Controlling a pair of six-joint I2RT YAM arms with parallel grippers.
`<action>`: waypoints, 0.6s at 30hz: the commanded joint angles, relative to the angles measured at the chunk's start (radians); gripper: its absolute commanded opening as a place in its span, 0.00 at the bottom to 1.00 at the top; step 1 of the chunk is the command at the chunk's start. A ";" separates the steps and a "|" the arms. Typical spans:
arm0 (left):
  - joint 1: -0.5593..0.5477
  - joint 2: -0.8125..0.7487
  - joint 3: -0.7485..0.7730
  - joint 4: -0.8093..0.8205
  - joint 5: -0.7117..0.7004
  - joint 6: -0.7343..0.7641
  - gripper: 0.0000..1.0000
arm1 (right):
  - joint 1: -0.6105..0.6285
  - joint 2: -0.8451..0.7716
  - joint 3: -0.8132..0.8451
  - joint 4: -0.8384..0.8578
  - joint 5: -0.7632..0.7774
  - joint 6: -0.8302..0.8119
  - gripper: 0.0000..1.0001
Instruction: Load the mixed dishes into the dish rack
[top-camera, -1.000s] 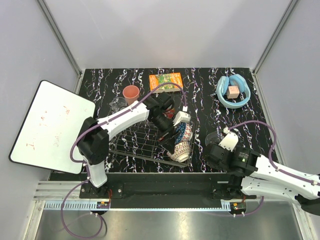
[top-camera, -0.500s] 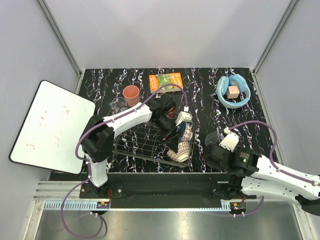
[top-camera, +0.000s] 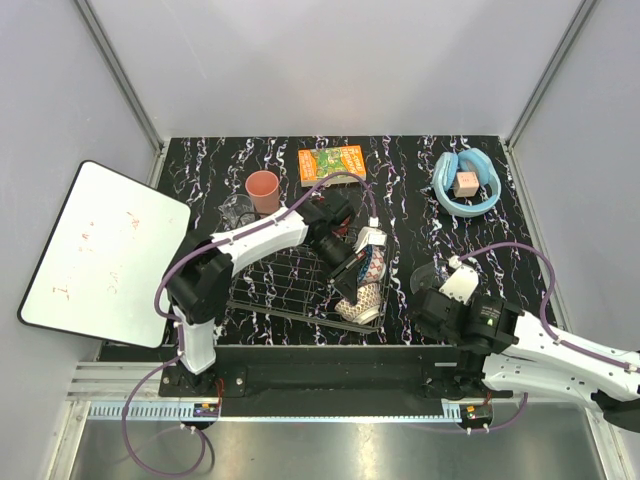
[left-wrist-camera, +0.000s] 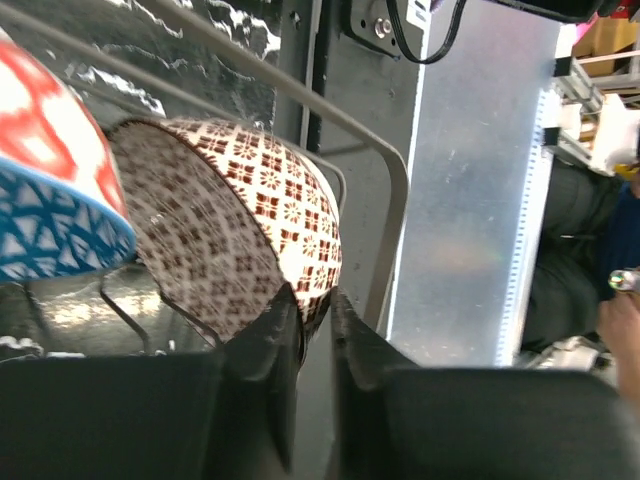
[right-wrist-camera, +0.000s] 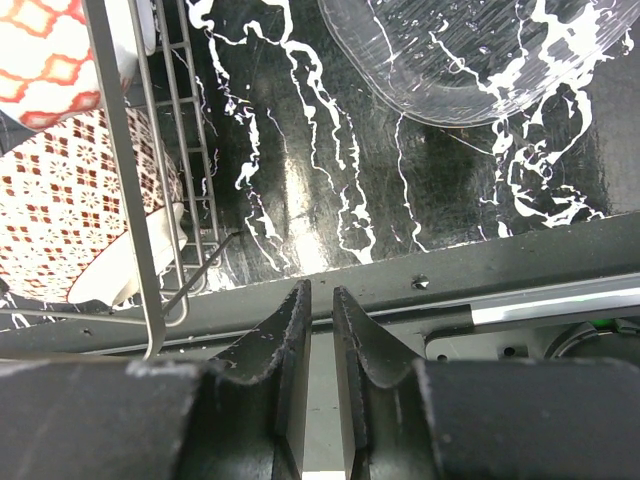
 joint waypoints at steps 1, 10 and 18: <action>0.001 -0.006 0.013 0.054 0.005 -0.003 0.06 | 0.010 -0.002 -0.007 -0.004 0.038 0.028 0.23; 0.006 -0.043 0.000 0.066 0.067 -0.031 0.00 | 0.008 0.028 -0.016 0.014 0.027 0.019 0.22; 0.072 -0.093 -0.018 0.088 0.225 -0.101 0.00 | 0.011 0.054 -0.024 0.042 0.016 0.008 0.22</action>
